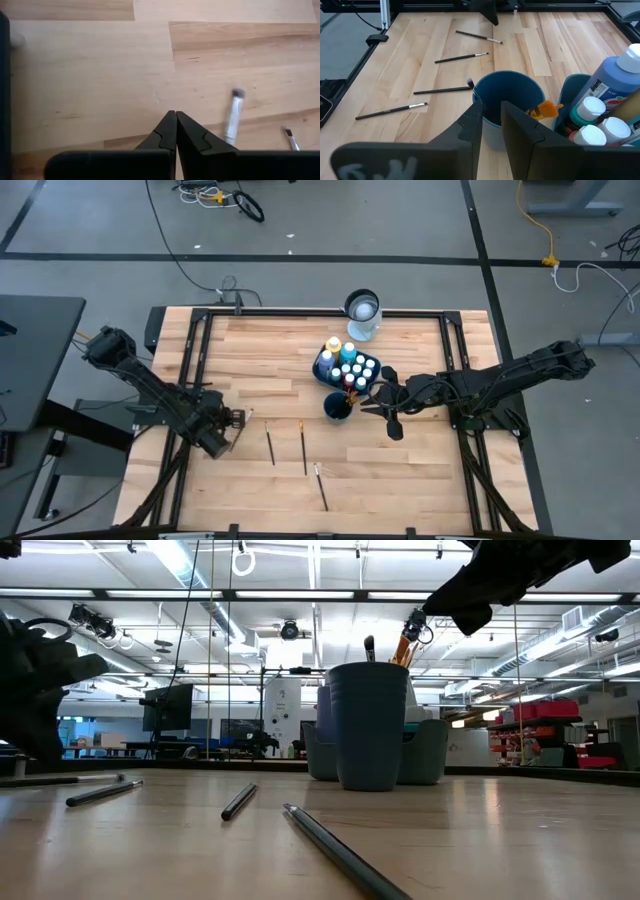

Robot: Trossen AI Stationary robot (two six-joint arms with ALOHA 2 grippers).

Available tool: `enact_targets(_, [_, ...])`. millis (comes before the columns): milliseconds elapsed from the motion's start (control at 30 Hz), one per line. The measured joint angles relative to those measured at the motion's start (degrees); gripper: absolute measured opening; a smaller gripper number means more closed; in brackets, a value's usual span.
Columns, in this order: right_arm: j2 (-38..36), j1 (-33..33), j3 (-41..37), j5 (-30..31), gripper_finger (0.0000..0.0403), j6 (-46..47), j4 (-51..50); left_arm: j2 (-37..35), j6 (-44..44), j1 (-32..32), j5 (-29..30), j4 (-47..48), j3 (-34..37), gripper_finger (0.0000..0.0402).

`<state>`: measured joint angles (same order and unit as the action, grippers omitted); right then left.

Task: Pick & Place Paint Supplies
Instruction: Put the silver paint brush into the blue cup

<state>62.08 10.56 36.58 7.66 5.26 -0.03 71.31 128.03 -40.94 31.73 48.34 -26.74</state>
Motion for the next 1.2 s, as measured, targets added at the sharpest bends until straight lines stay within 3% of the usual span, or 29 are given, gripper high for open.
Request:
enact_targets(133, [0.0,0.0,0.0,0.0,0.0072,0.0,0.0,0.0,-2.7,0.5,2.3,-0.5,0.0,0.0006])
enact_targets(233, [0.0,0.0,0.0,0.0,0.0072,0.0,0.2,0.0,-5.6,1.7,11.6,-6.7,0.0,0.0021])
enact_targets(300, [0.0,0.0,0.0,0.0,0.0072,0.0,0.7,0.0,-17.2,3.0,18.4,-14.3,0.0,0.0033])
enact_targets(367, [0.0,0.0,0.0,0.0,0.0072,0.0,1.0,0.0,-32.0,5.2,19.7,-23.1,-0.1,0.0045])
enact_targets(467, [0.0,0.0,0.0,0.0,0.0072,0.0,1.2,0.0,-48.3,9.8,14.4,-34.7,-0.1,0.0064])
enact_targets(633, [0.0,0.0,0.0,0.0,0.0072,0.0,1.3,0.0,-63.8,17.1,5.9,-44.7,-0.1,0.0097])
enact_targets(800, [0.0,0.0,0.0,0.0,0.0072,0.0,1.3,0.0,-65.8,21.5,-9.4,-43.4,-0.1,0.0126])
enact_targets(867, [0.0,0.0,0.0,0.0,0.0072,-0.1,1.3,0.2,-65.9,22.0,-12.9,-41.7,-0.1,0.0132])
enact_targets(1067, [0.0,0.0,0.0,0.0,0.0072,-0.2,1.3,1.1,-66.9,22.3,-13.2,-33.1,-0.1,0.0135])
enact_targets(1200, [0.0,0.0,0.0,0.0,0.0072,-0.3,1.4,2.0,-65.9,22.3,-12.1,-32.6,-0.1,0.0135])
